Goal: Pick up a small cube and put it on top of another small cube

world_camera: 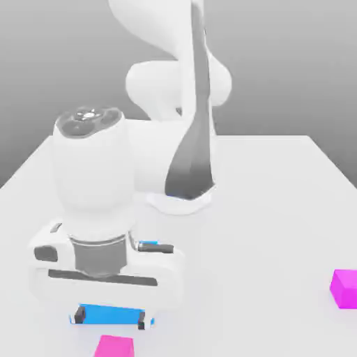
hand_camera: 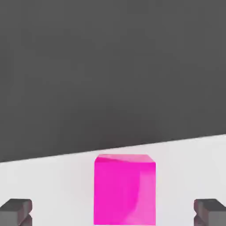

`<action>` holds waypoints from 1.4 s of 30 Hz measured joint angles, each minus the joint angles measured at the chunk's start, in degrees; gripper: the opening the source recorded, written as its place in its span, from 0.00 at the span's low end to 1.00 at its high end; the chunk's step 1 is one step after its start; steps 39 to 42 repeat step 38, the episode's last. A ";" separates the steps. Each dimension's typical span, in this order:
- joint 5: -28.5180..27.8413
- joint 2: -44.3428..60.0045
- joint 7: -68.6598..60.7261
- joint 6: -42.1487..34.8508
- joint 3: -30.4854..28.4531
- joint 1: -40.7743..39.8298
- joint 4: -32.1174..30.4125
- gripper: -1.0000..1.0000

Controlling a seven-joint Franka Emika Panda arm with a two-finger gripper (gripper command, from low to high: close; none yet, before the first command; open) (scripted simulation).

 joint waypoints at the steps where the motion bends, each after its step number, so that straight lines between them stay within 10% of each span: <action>1: 0.38 2.08 -0.30 1.51 0.36 -0.32 0.38 0.50; 2: 0.77 4.16 -0.60 3.09 0.79 -0.68 0.78 0.50; 3: 1.18 6.21 -0.91 4.67 1.21 -1.03 1.19 0.00; 14: -0.24 -0.16 0.16 -0.37 0.04 -0.17 -0.17 0.00; 29: -6.72 -31.13 17.04 -12.45 -1.43 -1.54 -18.77 0.00; 34: -6.96 -27.65 18.61 -5.47 -1.34 -1.93 -22.27 0.00; 35: -6.63 -25.87 18.40 -3.30 -1.39 -1.82 -22.66 1.00; 42: -6.62 -25.87 18.40 -3.30 -1.39 -1.82 -22.66 1.00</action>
